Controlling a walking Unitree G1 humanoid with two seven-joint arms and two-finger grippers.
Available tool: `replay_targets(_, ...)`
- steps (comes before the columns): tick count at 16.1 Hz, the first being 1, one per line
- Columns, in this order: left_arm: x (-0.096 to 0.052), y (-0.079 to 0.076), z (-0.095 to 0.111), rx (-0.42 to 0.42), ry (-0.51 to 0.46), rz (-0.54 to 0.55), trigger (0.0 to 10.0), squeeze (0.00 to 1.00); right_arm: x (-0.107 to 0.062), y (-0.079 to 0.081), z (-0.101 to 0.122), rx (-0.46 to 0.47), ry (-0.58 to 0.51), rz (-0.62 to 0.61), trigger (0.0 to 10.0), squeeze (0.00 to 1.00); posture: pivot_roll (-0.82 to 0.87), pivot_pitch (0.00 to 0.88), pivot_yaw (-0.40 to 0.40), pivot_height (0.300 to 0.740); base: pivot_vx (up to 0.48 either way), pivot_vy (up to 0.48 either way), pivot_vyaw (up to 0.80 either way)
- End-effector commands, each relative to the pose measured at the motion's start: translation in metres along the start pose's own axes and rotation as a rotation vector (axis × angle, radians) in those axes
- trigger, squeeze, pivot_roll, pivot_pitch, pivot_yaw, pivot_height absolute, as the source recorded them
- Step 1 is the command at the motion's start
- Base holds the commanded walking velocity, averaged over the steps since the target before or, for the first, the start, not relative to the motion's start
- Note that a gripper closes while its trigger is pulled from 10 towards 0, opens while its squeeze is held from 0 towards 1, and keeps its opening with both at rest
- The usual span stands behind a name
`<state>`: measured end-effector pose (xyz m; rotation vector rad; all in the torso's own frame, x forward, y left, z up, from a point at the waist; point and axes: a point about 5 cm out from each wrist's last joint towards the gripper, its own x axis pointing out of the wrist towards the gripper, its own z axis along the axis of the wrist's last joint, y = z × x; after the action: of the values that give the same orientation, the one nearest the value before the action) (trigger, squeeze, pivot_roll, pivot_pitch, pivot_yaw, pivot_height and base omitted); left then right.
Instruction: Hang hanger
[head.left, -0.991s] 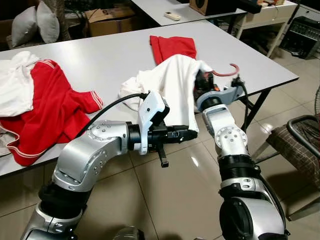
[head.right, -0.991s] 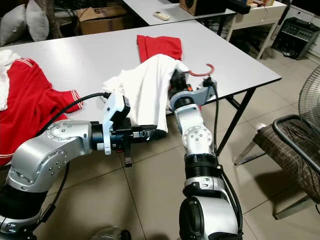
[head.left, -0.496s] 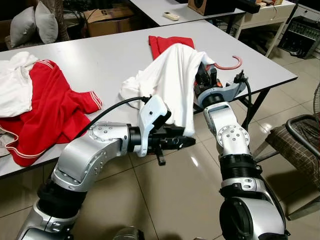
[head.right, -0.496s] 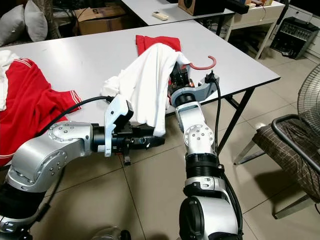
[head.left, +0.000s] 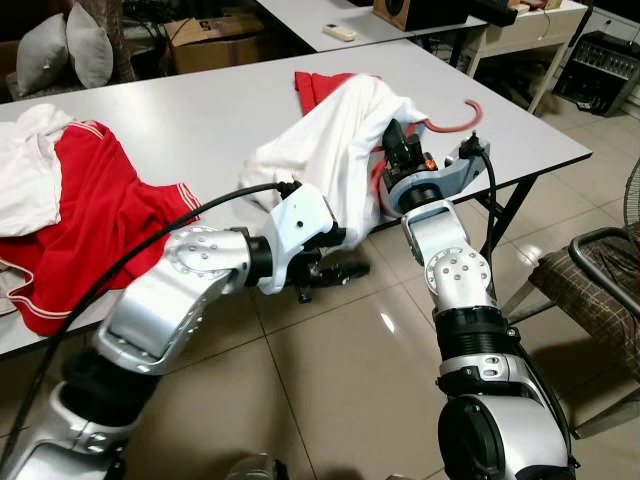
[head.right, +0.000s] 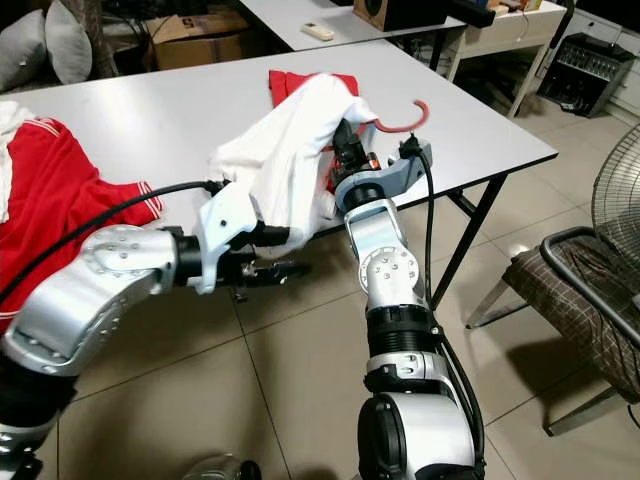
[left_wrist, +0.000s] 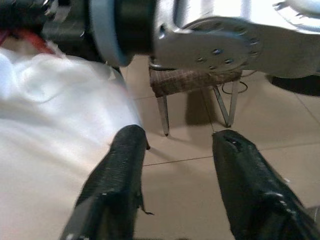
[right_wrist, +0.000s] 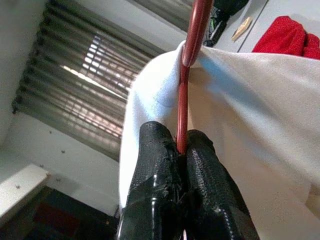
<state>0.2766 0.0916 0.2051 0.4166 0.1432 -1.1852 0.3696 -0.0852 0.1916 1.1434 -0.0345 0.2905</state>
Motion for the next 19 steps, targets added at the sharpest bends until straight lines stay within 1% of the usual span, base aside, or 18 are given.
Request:
replay_targets(1,-0.01,0.002,0.008,0.083,0.027,-0.012,10.0,0.0,0.008,0.031,-0.004,0.001,-0.017,0.106,10.0,0.0,0.0,0.0,0.022,0.74,0.0,0.0,0.0)
replay_targets(2,-0.01,0.002,0.008,0.083,0.027,-0.012,10.0,0.0,0.008,0.031,-0.004,0.001,-0.017,0.106,10.0,0.0,0.0,0.0,0.022,0.74,0.0,0.0,0.0)
replay_targets(3,-0.018,0.009,0.015,0.097,0.031,0.003,10.0,0.0,0.007,0.03,-0.001,-0.009,-0.026,0.111,10.0,0.0,0.0,0.0,0.027,0.74,0.0,0.0,0.0)
replay_targets(5,-0.028,0.016,0.019,0.106,0.031,0.018,10.0,0.0,0.006,0.029,0.0,-0.021,-0.023,0.117,10.0,0.0,0.0,0.0,0.031,0.74,0.0,0.0,0.0)
replay_targets(6,-0.031,0.019,0.02,0.091,0.021,0.031,10.0,0.0,0.005,0.03,0.0,-0.023,-0.02,0.123,10.0,0.0,0.0,0.0,0.032,0.74,0.0,0.0,0.0)
replay_targets(7,-0.043,0.03,0.016,0.003,-0.047,0.106,10.0,0.0,0.001,0.031,0.002,-0.049,0.0,0.161,10.0,0.0,0.0,0.0,0.035,0.74,0.0,0.0,0.0)
replay_targets(8,-0.049,0.035,0.014,-0.044,-0.091,0.147,10.0,0.0,-0.002,0.032,0.003,-0.078,0.011,0.18,10.0,0.0,0.0,0.0,0.037,0.74,0.0,0.0,0.0)
replay_targets(9,-0.055,0.042,0.009,-0.109,-0.134,0.243,10.0,0.0,-0.007,0.035,0.005,-0.11,0.032,0.214,10.0,0.0,0.0,0.0,0.038,0.74,0.0,0.0,0.0)
replay_targets(10,-0.063,0.051,-0.003,-0.188,-0.15,0.381,10.0,0.0,-0.017,0.041,0.008,-0.183,0.046,0.263,10.0,0.0,0.0,0.0,0.038,0.74,0.0,0.0,0.8)
replay_targets(11,-0.067,0.053,-0.012,-0.21,-0.133,0.454,10.0,0.0,-0.023,0.044,0.01,-0.196,0.052,0.287,10.0,0.0,0.0,0.0,0.039,0.74,0.0,0.0,0.8)
replay_targets(12,-0.074,0.054,-0.027,-0.247,-0.091,0.558,10.0,0.0,-0.034,0.049,0.014,-0.216,0.062,0.323,10.0,0.0,0.0,0.0,0.038,0.74,0.0,0.0,0.8)
replay_targets(13,-0.082,0.051,-0.043,-0.286,-0.06,0.672,10.0,0.0,-0.049,0.052,0.02,-0.251,0.078,0.358,10.0,0.0,0.0,0.0,0.035,0.74,0.0,0.0,0.8)
replay_targets(14,-0.084,0.044,-0.052,-0.309,-0.038,0.712,10.0,0.0,-0.062,0.052,0.025,-0.271,0.091,0.373,10.0,0.0,0.0,0.0,0.033,0.74,0.0,0.0,0.8)
replay_targets(15,-0.083,0.038,-0.057,-0.343,-0.038,0.734,10.0,0.0,-0.073,0.052,0.028,-0.292,0.111,0.386,10.0,0.0,0.0,0.0,0.034,0.74,0.0,0.0,0.8)
replay_targets(16,-0.078,0.03,-0.06,-0.379,-0.054,0.733,10.0,0.0,-0.086,0.053,0.029,-0.327,0.14,0.406,10.0,0.0,0.0,0.0,0.034,0.74,0.0,0.0,0.8)
replay_targets(17,-0.072,0.022,-0.062,-0.39,-0.06,0.726,10.0,0.0,-0.097,0.054,0.03,-0.35,0.17,0.423,10.0,0.0,-0.01,0.0,0.032,0.74,0.0,0.0,0.8)
replay_targets(19,-0.06,0.011,-0.065,-0.398,-0.055,0.712,10.0,0.0,-0.118,0.056,0.032,-0.359,0.213,0.434,10.0,0.0,-0.01,0.0,0.03,0.74,0.0,0.0,0.8)
